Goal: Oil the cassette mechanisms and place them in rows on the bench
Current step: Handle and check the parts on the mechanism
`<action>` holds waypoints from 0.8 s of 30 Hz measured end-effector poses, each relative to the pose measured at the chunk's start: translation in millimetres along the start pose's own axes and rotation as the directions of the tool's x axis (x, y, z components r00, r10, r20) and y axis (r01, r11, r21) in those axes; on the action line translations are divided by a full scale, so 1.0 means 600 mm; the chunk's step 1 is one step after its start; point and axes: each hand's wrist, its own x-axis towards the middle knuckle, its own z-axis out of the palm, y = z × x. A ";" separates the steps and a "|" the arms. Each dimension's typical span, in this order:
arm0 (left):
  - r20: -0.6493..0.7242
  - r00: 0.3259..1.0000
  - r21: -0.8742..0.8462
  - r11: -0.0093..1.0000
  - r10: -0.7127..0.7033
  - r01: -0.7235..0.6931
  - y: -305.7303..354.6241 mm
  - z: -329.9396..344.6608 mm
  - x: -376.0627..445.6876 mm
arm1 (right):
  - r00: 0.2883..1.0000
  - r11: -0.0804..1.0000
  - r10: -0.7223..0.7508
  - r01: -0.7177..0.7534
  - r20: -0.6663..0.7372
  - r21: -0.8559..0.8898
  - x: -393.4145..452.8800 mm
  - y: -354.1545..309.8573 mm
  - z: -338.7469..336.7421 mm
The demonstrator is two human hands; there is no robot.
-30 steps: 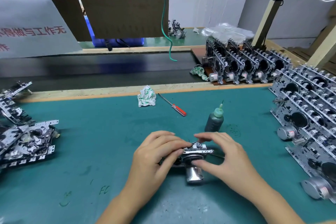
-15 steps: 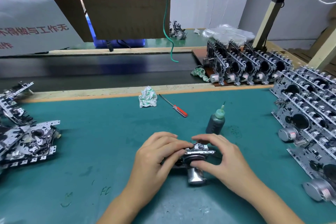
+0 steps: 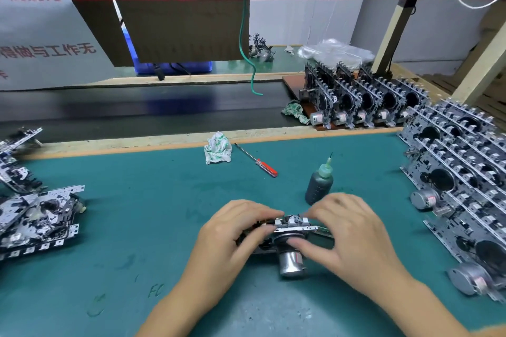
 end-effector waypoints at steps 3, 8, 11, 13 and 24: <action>-0.020 0.999 0.164 0.986 0.033 -0.029 0.000 -0.024 0.000 | 0.991 0.992 -0.128 0.128 -0.041 -0.005 0.034 -0.008 -0.025; 0.092 0.989 0.367 0.919 0.120 -0.145 0.003 -0.051 0.010 | 0.903 0.902 -0.410 0.422 0.127 -0.091 0.069 -0.018 -0.027; 0.167 0.975 0.381 0.903 0.146 -0.200 0.008 -0.056 0.014 | 0.883 0.900 -0.420 0.434 0.208 -0.025 0.081 -0.017 -0.026; 0.202 0.968 0.373 0.903 0.148 -0.215 0.010 -0.062 0.017 | 0.859 0.884 -0.454 0.467 0.237 0.001 0.086 -0.019 -0.023; 0.303 0.825 0.350 0.750 0.477 -0.562 0.114 -0.077 0.252 | 0.967 0.968 -0.252 0.253 0.046 -0.001 0.165 0.059 -0.178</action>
